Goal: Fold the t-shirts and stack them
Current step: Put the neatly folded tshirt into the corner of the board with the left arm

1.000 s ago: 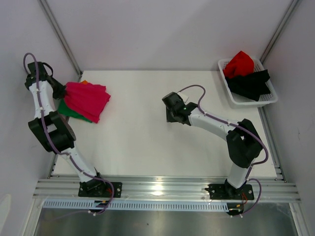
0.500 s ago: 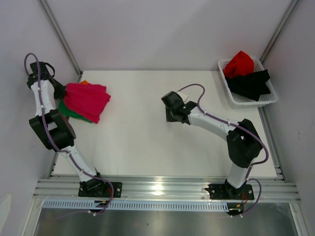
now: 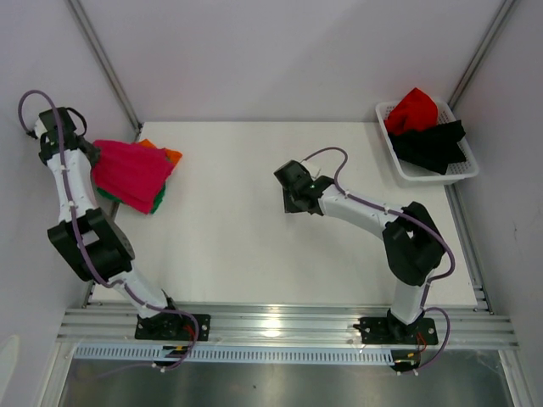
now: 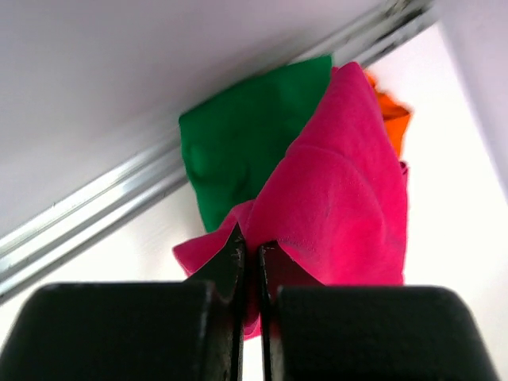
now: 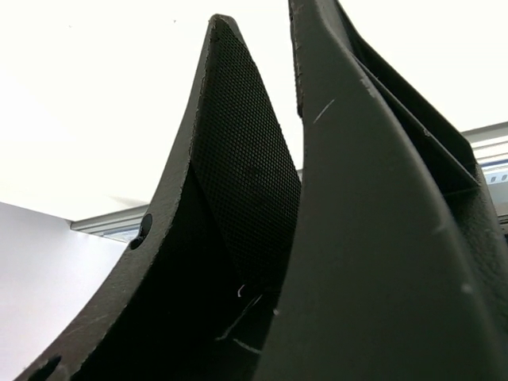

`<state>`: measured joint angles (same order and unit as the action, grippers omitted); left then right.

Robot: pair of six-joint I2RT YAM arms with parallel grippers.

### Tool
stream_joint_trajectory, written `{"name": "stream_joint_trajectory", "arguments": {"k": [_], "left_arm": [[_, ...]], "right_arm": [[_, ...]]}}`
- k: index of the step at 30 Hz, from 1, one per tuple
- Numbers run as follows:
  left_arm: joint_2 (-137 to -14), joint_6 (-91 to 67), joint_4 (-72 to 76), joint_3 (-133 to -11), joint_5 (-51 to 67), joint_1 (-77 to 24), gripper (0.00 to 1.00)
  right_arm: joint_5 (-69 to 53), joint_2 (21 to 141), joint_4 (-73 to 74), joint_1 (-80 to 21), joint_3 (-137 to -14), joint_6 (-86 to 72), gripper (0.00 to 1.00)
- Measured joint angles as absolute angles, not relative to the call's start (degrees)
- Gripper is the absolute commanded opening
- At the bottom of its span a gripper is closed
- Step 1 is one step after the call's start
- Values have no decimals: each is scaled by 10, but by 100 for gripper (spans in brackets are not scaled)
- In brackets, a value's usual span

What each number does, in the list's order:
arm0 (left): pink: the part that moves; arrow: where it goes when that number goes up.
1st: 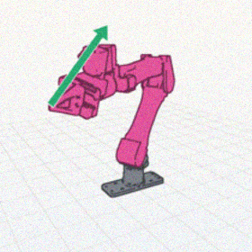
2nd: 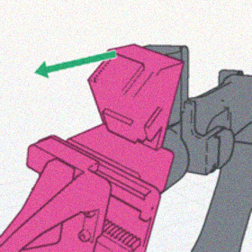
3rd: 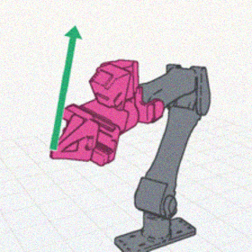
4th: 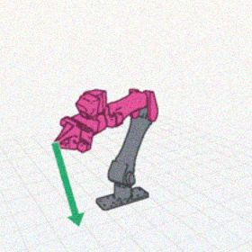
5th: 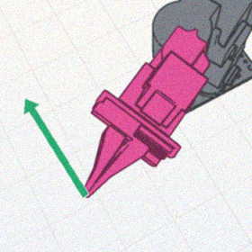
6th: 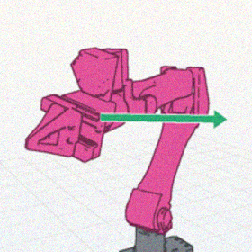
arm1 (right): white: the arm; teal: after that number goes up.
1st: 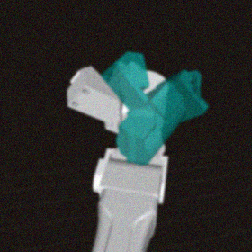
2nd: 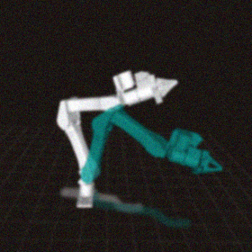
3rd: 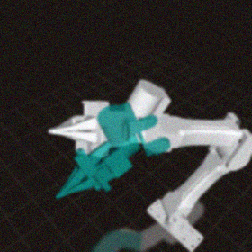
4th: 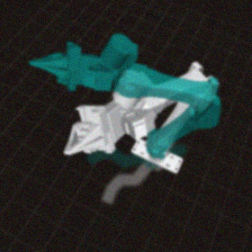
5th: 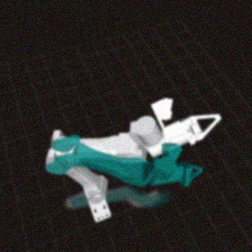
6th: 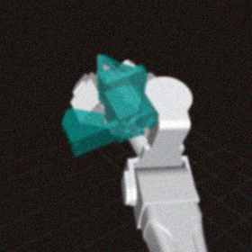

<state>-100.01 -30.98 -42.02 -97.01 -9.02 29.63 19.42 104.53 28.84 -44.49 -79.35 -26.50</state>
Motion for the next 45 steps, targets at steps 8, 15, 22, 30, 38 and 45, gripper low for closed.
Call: {"name": "stream_joint_trajectory", "arguments": {"k": [8,15,22,30,38,45], "left_arm": [[-1044,-309,-419,-1026,-88,298,1],[-1064,-310,-428,-1045,-82,297,0],[-1083,-318,-438,-1066,-104,295,1],[-1058,-319,-404,-1023,-133,279,0],[-1053,-315,-400,-1018,-125,278,1],[-1052,-324,-409,-1024,-116,277,1]], "right_arm": [[192,1054,289,-448,-794,-263,38],[192,1054,289,-448,-794,-263,38],[190,1054,288,-448,-794,-263,38],[190,1054,288,-449,-794,-263,38],[190,1058,284,-449,-794,-263,38],[189,1064,284,-449,-794,-263,38]]}}
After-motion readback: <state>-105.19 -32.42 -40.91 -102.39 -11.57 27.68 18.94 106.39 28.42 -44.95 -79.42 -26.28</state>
